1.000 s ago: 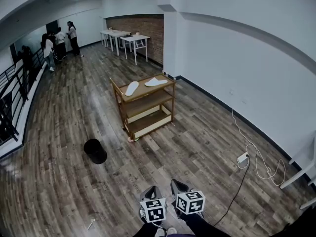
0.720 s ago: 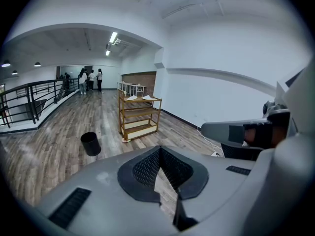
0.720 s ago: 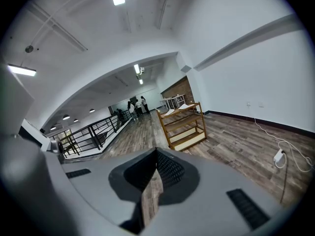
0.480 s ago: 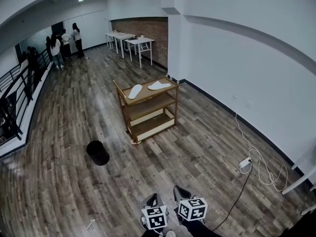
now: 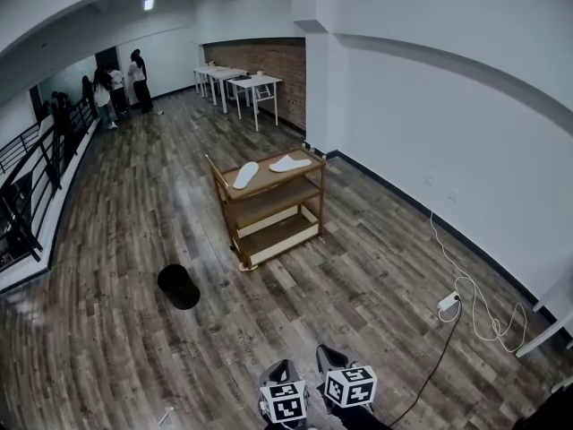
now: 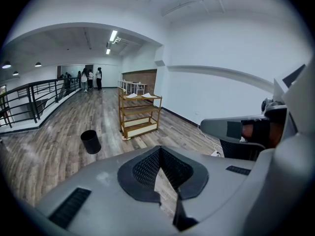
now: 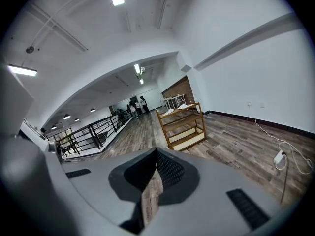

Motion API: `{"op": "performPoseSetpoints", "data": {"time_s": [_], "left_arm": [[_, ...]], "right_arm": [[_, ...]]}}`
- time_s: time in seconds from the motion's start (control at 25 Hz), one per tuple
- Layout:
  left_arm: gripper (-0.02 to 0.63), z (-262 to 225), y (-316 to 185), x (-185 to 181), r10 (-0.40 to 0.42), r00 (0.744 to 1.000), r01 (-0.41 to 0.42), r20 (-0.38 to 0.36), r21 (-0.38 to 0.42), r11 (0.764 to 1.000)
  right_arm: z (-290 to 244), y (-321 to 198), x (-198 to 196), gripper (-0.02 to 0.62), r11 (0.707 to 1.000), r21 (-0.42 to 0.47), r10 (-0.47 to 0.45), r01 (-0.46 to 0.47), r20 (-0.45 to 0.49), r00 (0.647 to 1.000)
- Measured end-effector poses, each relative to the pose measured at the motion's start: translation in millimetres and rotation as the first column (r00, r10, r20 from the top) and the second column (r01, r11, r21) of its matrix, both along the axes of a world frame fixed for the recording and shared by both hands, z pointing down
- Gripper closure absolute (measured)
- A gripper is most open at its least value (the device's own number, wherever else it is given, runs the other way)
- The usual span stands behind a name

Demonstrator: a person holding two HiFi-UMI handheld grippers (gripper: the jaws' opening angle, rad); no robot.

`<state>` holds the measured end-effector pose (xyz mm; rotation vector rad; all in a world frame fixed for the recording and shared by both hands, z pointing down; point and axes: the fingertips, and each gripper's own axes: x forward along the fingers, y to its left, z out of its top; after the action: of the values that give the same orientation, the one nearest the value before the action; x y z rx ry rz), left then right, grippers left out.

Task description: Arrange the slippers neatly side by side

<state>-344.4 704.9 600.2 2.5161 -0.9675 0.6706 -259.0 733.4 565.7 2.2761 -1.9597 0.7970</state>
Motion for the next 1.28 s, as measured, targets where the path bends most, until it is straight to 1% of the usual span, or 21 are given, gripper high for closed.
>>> {"op": "performPoseSetpoints", "data": {"time_s": [0.12, 0.24, 0.32, 0.48, 0.6, 0.8, 0.92, 1.04, 1.28], "left_arm": [[0.607, 0, -16, 10, 0.01, 1.0, -0.01, 0.009, -0.006, 1.0], [0.607, 10, -46, 19, 0.0, 1.0, 0.0, 0.018, -0.007, 1.0], [0.607, 7, -66, 24, -0.001, 1.0, 0.001, 0.011, -0.006, 1.0], [0.607, -7, -110, 40, 0.007, 1.0, -0.007, -0.003, 0.021, 1.0], [0.607, -16, -140, 56, 0.037, 0.999, -0.036, -0.017, 0.038, 0.999], [0.607, -32, -188, 74, 0.062, 0.998, -0.059, -0.028, 0.088, 0.994], [0.607, -28, -201, 82, 0.076, 0.997, -0.073, -0.028, 0.092, 0.993], [0.607, -20, -207, 82, 0.081, 0.997, -0.08, -0.017, 0.069, 0.994], [0.607, -19, -213, 91, 0.097, 0.995, -0.095, -0.03, 0.058, 0.994]], "right_arm": [[4, -16, 7, 0.597, 1.0, -0.007, 0.003, -0.003, 0.005, 1.0], [8, -37, 18, 0.597, 1.0, -0.023, 0.007, -0.006, 0.005, 1.0], [9, -54, 27, 0.597, 1.0, -0.025, 0.015, -0.015, 0.002, 1.0], [2, -95, 43, 0.597, 1.0, -0.014, 0.025, -0.026, -0.011, 1.0], [-5, -127, 51, 0.597, 1.0, -0.004, 0.018, -0.018, -0.023, 1.0], [-16, -172, 63, 0.597, 1.0, 0.009, 0.008, -0.008, -0.052, 0.999], [-13, -187, 70, 0.597, 1.0, 0.004, 0.014, -0.013, -0.052, 0.999], [-11, -196, 72, 0.597, 1.0, 0.002, 0.022, -0.022, -0.048, 0.999], [-11, -203, 78, 0.597, 0.999, -0.001, 0.038, -0.038, -0.043, 0.998]]}}
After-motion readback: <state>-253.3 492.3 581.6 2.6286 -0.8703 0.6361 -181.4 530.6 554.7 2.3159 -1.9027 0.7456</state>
